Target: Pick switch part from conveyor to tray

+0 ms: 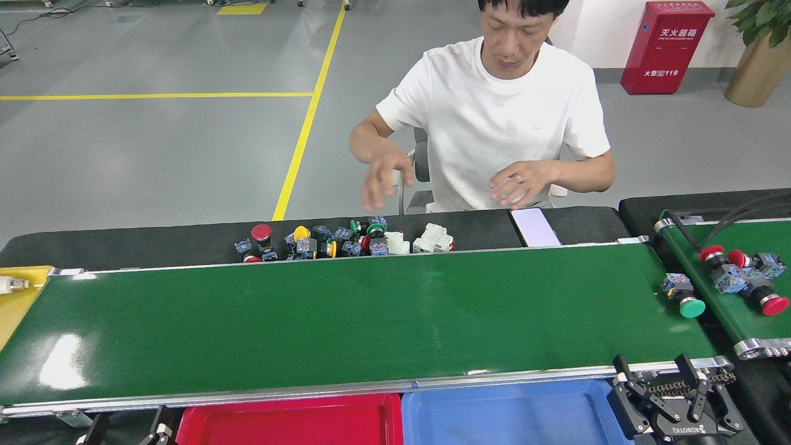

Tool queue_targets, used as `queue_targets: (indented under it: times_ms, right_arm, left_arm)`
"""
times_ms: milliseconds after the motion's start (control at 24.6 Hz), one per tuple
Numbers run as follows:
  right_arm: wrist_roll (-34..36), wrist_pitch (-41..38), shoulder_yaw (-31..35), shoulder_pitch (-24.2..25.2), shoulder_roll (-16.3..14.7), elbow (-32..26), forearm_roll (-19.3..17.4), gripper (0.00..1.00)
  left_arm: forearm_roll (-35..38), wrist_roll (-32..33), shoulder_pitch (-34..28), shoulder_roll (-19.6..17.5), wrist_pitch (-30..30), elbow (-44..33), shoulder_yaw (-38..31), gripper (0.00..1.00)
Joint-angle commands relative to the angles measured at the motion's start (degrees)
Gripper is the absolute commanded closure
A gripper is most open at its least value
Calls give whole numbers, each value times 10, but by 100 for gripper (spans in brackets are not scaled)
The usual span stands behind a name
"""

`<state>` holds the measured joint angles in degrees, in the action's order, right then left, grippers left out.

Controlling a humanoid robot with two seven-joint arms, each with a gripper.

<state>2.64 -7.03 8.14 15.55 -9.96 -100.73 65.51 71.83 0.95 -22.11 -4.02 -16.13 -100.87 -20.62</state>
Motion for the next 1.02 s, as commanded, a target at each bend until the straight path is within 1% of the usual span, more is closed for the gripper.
queue_targets:
  times_ms: [0,81,122,203,325,365,447,487,569,690,772,853,975]
  right_arm:
    - [5,0,3,-1,1,-7,-1,1]
    - [5,-1,3,-1,1,-8,-2,1]
    - [5,-1,3,0,1,-7,-1,1]
    - [5,-1,3,0,2,-7,-1,1]
    - [5,-1,3,0,5,-8,-1,1]
    - [5,-1,3,0,5,-8,-1,1]
    - [3,-1,3,-1,6,-8,-2,1]
    - [1,0,3,-1,8,-8,-1,1]
    - [-16,4,2,-3,15,-7,-1,1]
    - [-66,11,3,-17,16,-6,0,1]
    - [-86,27,0,-36,14,-2,7,2]
    - [-96,51,-1,-59,15,11,27,2]
    - [-98,82,-23,-94,16,43,53,2]
  left_arm:
    - [-1,-16,2,-5,-2,-8,-7,0]
    - [1,-51,-1,-11,-3,-8,0,0]
    - [0,-54,-2,-11,-5,-8,-4,0]
    - [-3,-61,0,2,-7,-8,-10,0]
    - [-22,-57,-1,4,-16,-8,-14,0]
    - [-31,-57,-1,5,-28,-8,-15,0]
    - [-45,-57,1,-3,-73,-8,-18,0]
    - [-52,-59,1,5,-90,-8,-23,0]
    - [-62,-57,-1,7,-101,-8,-28,0]
    - [-56,-53,2,8,-88,-8,-26,0]
    - [-28,-48,7,5,-52,-8,-24,0]
    - [28,-44,7,7,-29,-8,-23,0]
    - [67,-42,8,7,-5,-8,-23,0]
